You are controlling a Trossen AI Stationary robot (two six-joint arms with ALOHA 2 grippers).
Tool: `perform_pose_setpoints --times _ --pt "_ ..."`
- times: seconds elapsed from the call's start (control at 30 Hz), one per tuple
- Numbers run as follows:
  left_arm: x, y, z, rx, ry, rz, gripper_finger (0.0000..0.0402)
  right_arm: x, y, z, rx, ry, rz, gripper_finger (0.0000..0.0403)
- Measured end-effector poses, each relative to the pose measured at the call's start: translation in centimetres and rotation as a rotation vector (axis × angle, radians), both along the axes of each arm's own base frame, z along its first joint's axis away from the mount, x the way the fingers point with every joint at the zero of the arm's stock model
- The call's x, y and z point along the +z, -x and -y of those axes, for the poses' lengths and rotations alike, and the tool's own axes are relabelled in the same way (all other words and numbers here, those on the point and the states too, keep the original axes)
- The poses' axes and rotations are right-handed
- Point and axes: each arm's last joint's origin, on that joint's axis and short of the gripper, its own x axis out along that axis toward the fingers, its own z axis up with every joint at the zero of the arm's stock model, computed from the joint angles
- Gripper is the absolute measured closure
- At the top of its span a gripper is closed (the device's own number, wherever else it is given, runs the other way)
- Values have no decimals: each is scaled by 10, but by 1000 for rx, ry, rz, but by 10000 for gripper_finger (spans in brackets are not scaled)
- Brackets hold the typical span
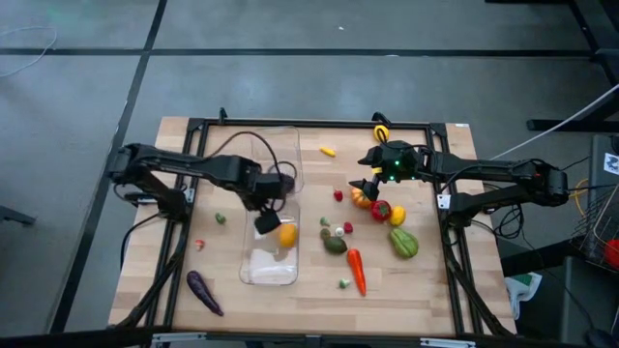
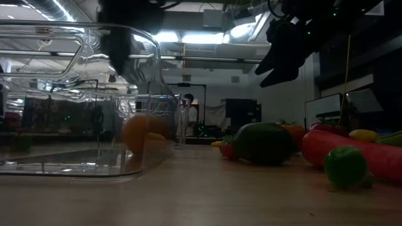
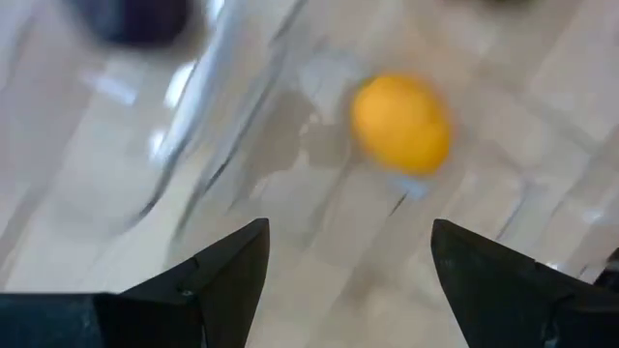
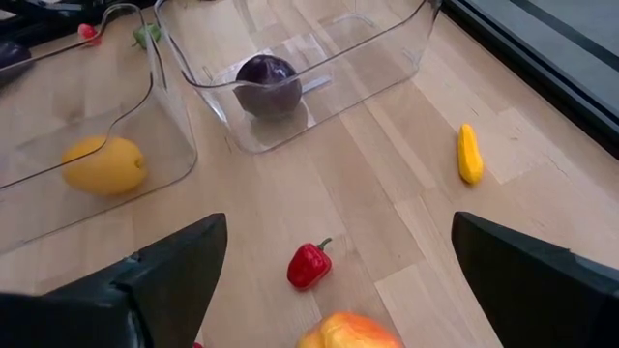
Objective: Sort produce into baskets
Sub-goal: Put the middle left yellow lemon into the bottom transparent bin
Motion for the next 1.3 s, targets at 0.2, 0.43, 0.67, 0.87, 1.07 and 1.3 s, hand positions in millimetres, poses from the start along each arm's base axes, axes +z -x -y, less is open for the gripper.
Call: perform_pose_setpoints --times 0.2,0.43,0.67,0.87,1.07,1.3 --pt "7 39 -3 25 -19 -205 122 0 0 0 0 0 2 8" --pt "-21 67 -4 77 -25 -316 122 0 0 0 0 0 1 8" --pt "-63 82 -5 187 -29 -406 122 0 0 0 0 0 1 8" --pt "-88 93 -5 205 -38 -451 122 0 0 0 0 0 1 8" --pt "-109 96 -5 212 -36 -403 122 0 0 0 0 0 1 8" --pt "-127 109 -6 291 -63 -448 122 0 0 0 0 0 1 8"
